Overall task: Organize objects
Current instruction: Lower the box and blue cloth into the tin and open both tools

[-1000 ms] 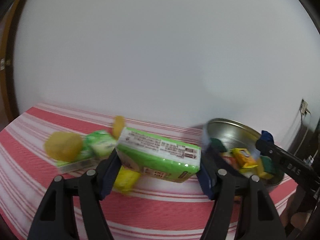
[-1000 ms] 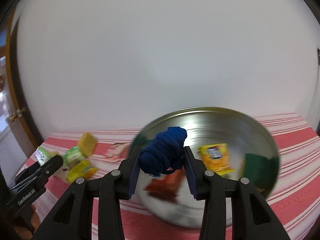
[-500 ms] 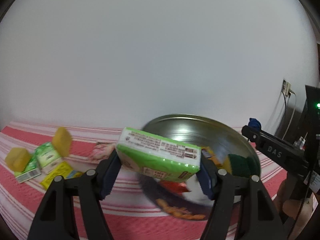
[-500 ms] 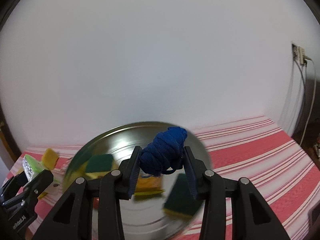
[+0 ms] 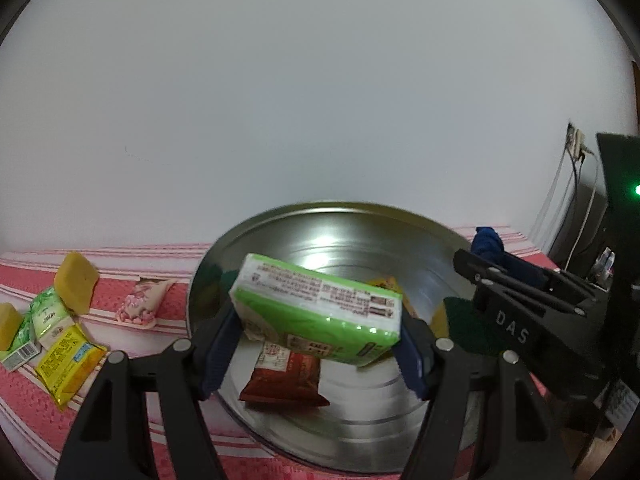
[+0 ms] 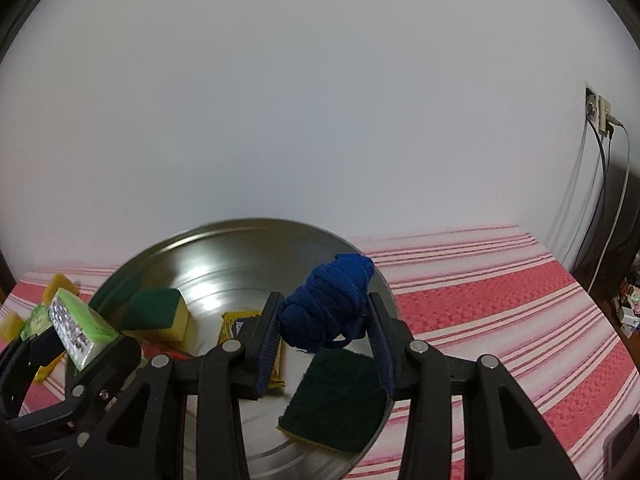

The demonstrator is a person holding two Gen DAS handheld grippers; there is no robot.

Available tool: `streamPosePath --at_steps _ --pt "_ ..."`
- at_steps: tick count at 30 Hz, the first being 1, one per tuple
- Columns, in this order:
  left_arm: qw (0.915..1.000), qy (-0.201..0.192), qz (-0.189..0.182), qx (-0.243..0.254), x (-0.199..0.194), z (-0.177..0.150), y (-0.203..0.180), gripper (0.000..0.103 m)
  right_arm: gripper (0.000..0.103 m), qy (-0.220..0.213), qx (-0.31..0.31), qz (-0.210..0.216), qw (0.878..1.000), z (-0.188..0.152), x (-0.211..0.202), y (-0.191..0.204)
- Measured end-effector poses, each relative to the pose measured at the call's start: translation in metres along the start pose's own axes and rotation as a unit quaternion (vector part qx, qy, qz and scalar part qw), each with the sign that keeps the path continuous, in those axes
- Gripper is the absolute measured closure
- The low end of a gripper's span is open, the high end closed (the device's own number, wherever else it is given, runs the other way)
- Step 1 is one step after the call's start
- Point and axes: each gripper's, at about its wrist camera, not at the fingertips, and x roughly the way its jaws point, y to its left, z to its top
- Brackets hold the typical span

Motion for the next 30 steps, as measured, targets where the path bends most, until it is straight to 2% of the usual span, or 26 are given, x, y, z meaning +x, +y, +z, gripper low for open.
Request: streamPosePath --at_steps 5,7,9,11,13,15,19,26,30 --pt "0.9999 0.014 0.007 -0.006 0.009 -0.002 0.005 0.032 0.059 0.005 -0.005 0.005 1.000 -0.002 0.011 -0.003" --pt "0.9999 0.008 0.013 -0.009 0.007 -0.002 0.007 0.022 0.058 0.003 -0.005 0.010 1.000 -0.003 0.012 -0.003" --pt "0.9995 -0.005 0.029 -0.010 0.001 0.000 0.008 0.008 0.050 0.007 -0.001 0.017 1.000 -0.004 0.015 -0.004" --pt "0.9989 -0.019 0.041 -0.012 -0.005 0.003 0.011 0.000 0.033 0.002 0.016 0.022 1.000 -0.003 0.012 -0.009" --pt "0.9989 -0.030 0.032 -0.019 -0.012 0.006 0.015 0.000 0.026 -0.014 0.036 0.036 0.999 -0.002 0.006 -0.016" --pt "0.9985 -0.037 0.034 -0.023 -0.018 0.006 0.017 0.000 0.026 -0.029 0.044 0.044 0.998 -0.001 -0.001 -0.019" --pt "0.9982 -0.035 0.045 -0.020 -0.021 0.002 0.020 0.000 0.023 -0.047 0.041 0.030 0.998 -0.003 -0.003 -0.013" --pt "0.9957 -0.044 0.081 -0.011 -0.028 -0.003 0.033 0.000 0.023 -0.045 0.053 0.032 0.997 -0.010 -0.006 -0.012" --pt "0.9928 -0.051 0.108 -0.010 -0.035 -0.009 0.046 0.000 0.023 -0.062 0.038 0.023 0.997 -0.013 -0.015 -0.009"
